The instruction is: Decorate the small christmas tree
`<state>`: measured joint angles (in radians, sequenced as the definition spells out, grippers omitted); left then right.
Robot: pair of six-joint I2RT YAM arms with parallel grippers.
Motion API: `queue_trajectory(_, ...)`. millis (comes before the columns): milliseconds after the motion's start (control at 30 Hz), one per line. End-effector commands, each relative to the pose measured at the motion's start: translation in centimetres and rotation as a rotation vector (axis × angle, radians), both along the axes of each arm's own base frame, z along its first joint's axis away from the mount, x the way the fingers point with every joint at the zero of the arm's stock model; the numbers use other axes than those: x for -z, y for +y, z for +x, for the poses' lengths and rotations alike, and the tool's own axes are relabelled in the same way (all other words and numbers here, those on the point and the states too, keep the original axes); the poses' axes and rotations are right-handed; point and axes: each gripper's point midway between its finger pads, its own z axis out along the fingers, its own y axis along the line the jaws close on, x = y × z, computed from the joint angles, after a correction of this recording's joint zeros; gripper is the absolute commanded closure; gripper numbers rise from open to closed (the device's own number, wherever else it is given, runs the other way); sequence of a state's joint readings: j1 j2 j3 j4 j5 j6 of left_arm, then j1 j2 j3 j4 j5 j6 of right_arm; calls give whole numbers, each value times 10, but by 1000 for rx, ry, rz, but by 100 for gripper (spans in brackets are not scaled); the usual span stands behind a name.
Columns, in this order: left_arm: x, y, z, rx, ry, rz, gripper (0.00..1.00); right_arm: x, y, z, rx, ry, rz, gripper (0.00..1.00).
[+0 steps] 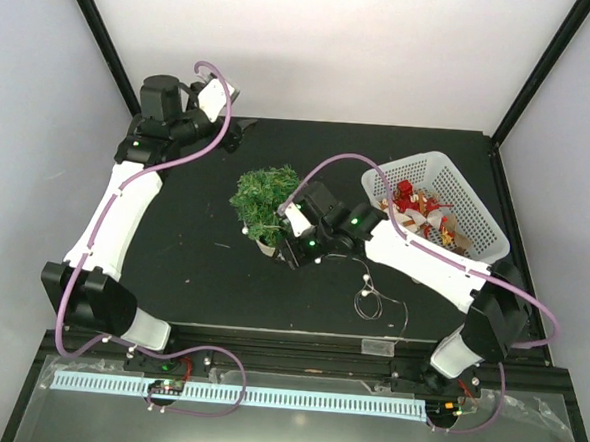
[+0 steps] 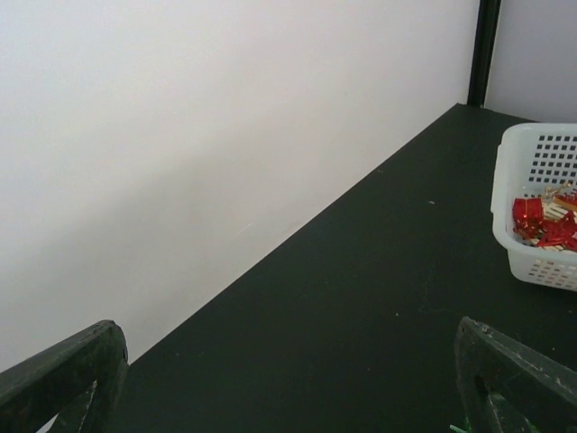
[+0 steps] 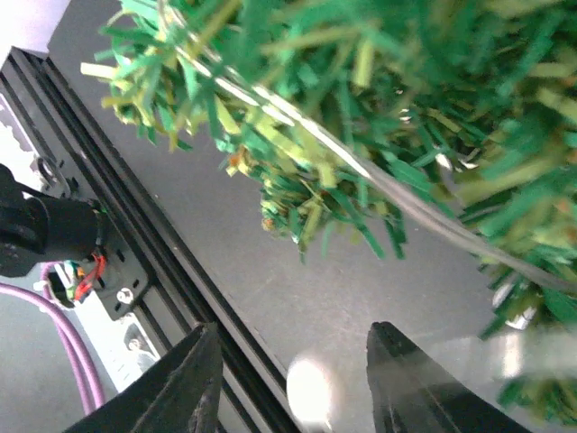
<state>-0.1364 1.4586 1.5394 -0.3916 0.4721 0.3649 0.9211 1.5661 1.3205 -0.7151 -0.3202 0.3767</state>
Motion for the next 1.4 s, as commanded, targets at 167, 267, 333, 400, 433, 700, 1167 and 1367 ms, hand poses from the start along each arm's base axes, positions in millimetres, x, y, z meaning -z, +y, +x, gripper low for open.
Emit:
queue_trajectory(167, -9, 10, -2, -27, -35, -16, 1, -11, 5, -10, -57, -9, -42, 39)
queue_trajectory(267, -6, 11, -1, -29, -31, -21, 1, -16, -3, -11, -51, -23, -59, 38)
queue_trajectory(333, -3, 11, -2, -25, -19, -19, 1, -21, -11, -12, -43, -38, -74, 38)
queue_trajectory(400, -3, 11, -3, -24, -15, -19, 1, -27, -19, -12, -31, -63, -86, 38)
queue_trajectory(433, -5, 11, -5, -24, -24, -21, 1, -31, -23, -13, -26, -74, -92, 38)
queue_trajectory(700, -18, 17, -26, -41, -66, -29, 1, -54, -67, -12, 84, -185, -125, 40)
queue_trajectory(1167, -52, -14, -127, 216, -43, -100, 1, 71, -168, 21, 548, -82, -318, 41)
queue_trajectory(1367, -15, -53, -175, 420, 13, 53, 1, 95, -190, 48, 693, -60, -302, 42)
